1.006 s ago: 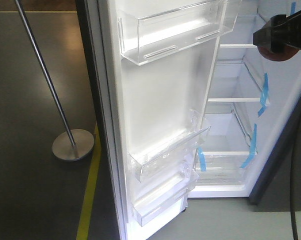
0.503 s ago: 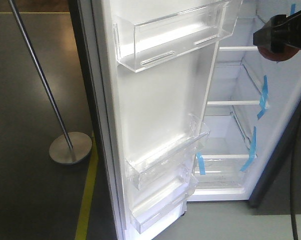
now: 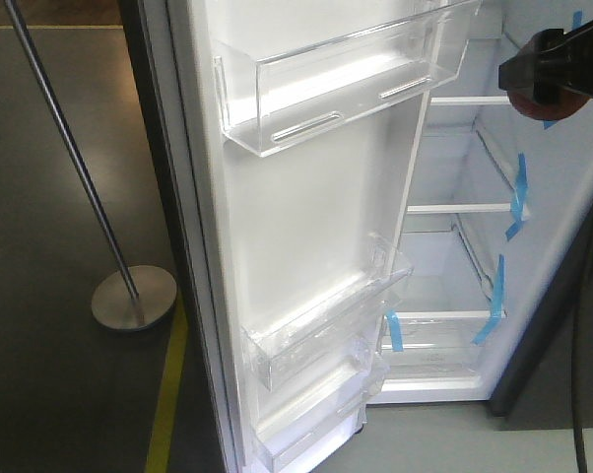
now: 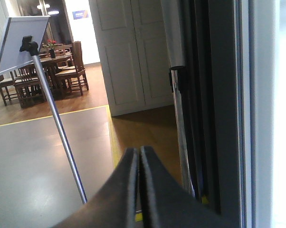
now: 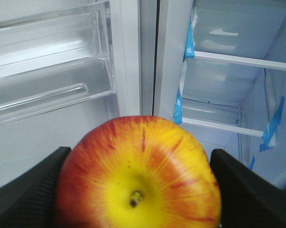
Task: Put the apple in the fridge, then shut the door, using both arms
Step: 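Move the right gripper with the apple toward the upper door bin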
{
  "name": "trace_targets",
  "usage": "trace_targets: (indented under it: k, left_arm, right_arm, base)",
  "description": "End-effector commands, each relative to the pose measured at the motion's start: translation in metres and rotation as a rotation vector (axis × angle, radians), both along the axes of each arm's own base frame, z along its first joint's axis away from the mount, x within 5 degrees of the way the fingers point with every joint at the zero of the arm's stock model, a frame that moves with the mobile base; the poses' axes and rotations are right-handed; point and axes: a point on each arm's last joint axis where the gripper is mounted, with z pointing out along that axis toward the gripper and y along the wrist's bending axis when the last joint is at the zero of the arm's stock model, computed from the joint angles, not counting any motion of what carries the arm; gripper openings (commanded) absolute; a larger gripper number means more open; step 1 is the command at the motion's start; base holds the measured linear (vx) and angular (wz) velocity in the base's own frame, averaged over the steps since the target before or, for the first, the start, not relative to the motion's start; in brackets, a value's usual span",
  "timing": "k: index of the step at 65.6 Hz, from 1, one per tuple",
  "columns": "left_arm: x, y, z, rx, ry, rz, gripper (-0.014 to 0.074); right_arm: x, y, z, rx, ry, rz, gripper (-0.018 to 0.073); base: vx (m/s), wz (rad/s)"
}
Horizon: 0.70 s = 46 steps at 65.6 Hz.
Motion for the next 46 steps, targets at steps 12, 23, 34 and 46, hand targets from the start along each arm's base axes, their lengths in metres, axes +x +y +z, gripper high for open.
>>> trace_targets:
  k: [12, 23, 34, 46]
  left_arm:
    - [-0.0027, -0.0002, 0.0136, -0.028, -0.103, -0.006, -0.0007]
    - [-0.0027, -0.0002, 0.0136, -0.028, -0.103, -0.006, -0.0007]
    - [-0.0027, -0.0002, 0.0136, -0.028, -0.103, -0.006, -0.0007]
    - [-0.0027, -0.0002, 0.0136, -0.028, -0.103, -0.006, -0.0007]
  right_arm:
    - [-0.0080, -0.0017, 0.0273, 0.014, -0.138, -0.022, 0.0102]
    - [-0.0080, -0.0017, 0.0273, 0.014, -0.138, -0.022, 0.0102]
    - [-0.0080, -0.0017, 0.0273, 0.014, -0.138, -0.022, 0.0102]
    - [-0.0080, -0.0017, 0.0273, 0.014, -0.138, -0.022, 0.0102]
  base:
    - [0.03, -0.01]
    - [0.03, -0.01]
    - [0.02, -0.01]
    - [0.02, 0.00]
